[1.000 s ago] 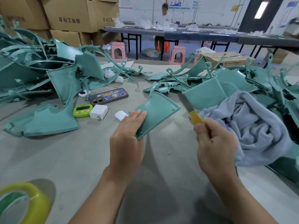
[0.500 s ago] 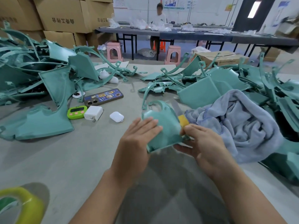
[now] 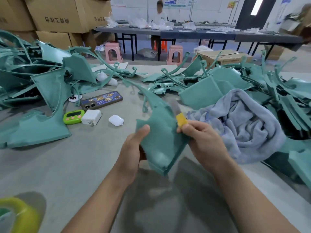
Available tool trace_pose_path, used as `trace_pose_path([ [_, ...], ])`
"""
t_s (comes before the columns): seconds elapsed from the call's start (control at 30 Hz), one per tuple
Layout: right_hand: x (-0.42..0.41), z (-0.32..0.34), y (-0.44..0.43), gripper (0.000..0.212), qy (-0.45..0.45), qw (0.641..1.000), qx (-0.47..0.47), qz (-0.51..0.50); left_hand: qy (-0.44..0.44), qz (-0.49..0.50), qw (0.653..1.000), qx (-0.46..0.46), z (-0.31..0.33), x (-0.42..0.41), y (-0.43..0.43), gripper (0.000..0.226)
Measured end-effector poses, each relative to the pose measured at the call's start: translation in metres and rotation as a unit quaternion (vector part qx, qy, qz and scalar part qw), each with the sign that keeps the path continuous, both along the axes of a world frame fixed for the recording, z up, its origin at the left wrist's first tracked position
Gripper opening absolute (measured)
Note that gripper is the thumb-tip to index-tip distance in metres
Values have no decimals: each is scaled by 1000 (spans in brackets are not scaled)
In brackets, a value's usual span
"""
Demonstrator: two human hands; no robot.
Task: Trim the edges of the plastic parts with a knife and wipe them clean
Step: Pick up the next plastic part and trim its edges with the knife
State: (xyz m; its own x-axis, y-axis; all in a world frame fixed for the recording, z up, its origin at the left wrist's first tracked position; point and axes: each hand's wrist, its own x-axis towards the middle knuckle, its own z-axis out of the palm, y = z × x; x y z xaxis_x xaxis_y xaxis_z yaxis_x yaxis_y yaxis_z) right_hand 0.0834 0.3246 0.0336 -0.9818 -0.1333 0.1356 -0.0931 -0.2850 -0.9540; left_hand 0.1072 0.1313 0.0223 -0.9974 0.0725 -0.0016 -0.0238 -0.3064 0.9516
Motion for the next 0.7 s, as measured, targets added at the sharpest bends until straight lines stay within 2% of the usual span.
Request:
trace_pose_path([
  [0.07, -2, -4, -5, 18, 26, 997, 66, 1, -51, 12, 999, 11, -2, -3, 1, 18],
  [0.13, -4, -7, -6, 25, 41, 994, 91, -36, -77, 95, 992, -18, -4, -7, -1, 12],
  [0.23, 1, -3, -2, 23, 89, 983, 144, -66, -108, 196, 974, 36, -1, -12, -6, 6],
  [0.33, 12, 4, 4, 19, 107, 963, 244, 44, -125, 242, 959, 74, 4, -14, -11, 6],
  [0.43, 19, 3, 1, 14, 93, 914, 369, 140, -121, 247, 957, 90, 7, -13, -10, 7],
  [0.5, 16, -2, -4, 17, 91, 900, 418, 86, -113, 239, 957, 118, 8, -12, -10, 8],
  [0.6, 7, -8, 3, 23, 66, 890, 419, -166, -107, 232, 957, 135, 8, -13, -13, 10],
  [0.63, 5, -7, 8, 23, 73, 891, 399, -203, -104, 232, 958, 132, 8, -13, -14, 10],
  [0.67, 5, -5, 12, 22, 93, 908, 364, -185, -101, 231, 959, 130, 8, -13, -14, 9],
  [0.7, 7, -2, 16, 21, 117, 931, 325, -120, -98, 229, 960, 130, 8, -13, -13, 9],
])
